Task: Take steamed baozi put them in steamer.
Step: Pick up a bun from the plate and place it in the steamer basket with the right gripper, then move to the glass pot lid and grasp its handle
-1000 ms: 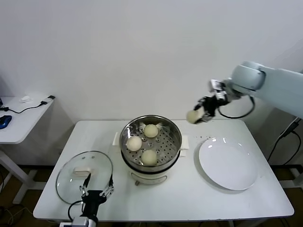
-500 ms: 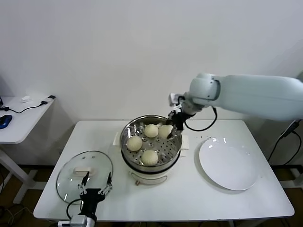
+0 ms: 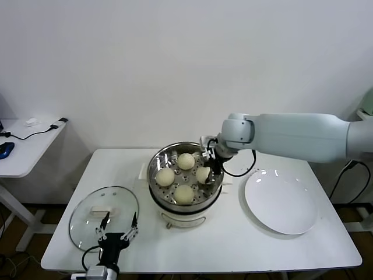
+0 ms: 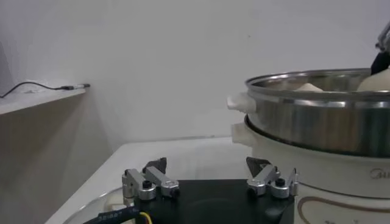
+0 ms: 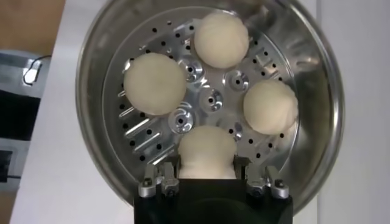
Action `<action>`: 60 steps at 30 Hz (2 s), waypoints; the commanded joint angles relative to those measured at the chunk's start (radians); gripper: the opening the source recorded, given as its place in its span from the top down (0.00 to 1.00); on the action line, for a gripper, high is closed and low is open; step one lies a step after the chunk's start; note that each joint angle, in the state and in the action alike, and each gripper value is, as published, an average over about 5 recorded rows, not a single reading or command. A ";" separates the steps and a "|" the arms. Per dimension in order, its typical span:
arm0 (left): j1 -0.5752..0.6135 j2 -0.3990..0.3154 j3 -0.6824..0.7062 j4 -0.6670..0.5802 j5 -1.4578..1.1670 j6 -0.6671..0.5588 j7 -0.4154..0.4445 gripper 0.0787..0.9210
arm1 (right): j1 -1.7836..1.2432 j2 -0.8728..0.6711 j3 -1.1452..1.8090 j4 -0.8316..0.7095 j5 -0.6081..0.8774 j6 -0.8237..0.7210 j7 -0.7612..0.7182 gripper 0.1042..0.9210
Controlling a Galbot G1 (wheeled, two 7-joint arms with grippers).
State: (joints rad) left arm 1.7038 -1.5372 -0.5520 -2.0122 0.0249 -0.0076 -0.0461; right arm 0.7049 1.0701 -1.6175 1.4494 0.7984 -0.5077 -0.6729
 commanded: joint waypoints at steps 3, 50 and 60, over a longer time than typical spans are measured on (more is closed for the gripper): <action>0.002 -0.001 -0.001 -0.006 -0.001 0.000 -0.001 0.12 | -0.065 0.040 0.024 -0.040 -0.040 -0.015 0.033 0.41; -0.044 0.107 -0.042 0.028 -0.058 -0.059 -0.069 0.12 | -1.973 -0.254 2.333 0.185 -0.319 0.598 0.640 0.12; -0.043 0.126 -0.043 0.079 0.030 -0.118 -0.091 0.12 | -2.218 0.043 2.396 0.173 -0.353 0.829 0.594 0.12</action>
State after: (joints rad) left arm 1.6600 -1.4283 -0.5909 -1.9795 -0.0103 -0.0757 -0.1166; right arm -1.0398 0.8522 0.4378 1.5976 0.5520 0.0693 -0.0843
